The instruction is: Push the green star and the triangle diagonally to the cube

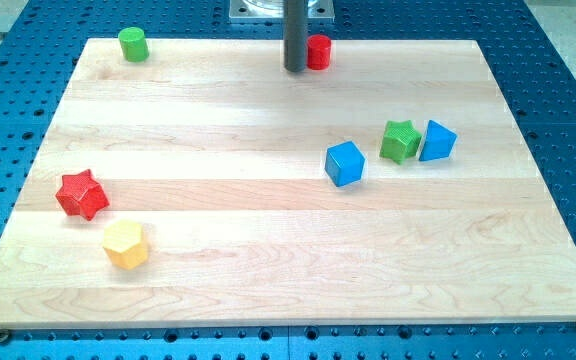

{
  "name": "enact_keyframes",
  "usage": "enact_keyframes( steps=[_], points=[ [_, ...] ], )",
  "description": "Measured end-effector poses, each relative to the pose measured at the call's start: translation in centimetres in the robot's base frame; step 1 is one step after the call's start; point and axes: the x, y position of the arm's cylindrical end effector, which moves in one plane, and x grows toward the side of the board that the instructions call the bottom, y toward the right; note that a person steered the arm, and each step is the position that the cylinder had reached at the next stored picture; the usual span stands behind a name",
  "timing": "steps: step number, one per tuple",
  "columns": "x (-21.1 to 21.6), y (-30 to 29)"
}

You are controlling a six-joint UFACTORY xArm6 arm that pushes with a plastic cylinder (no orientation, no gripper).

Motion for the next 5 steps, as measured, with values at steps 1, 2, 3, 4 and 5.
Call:
enact_keyframes(
  steps=[1, 2, 3, 4, 5],
  points=[
    [-1.8, 2.6],
    [-1.2, 3.0],
    [3.1, 6.9],
    [10.2, 5.0],
    [16.2, 6.1]
  ],
)
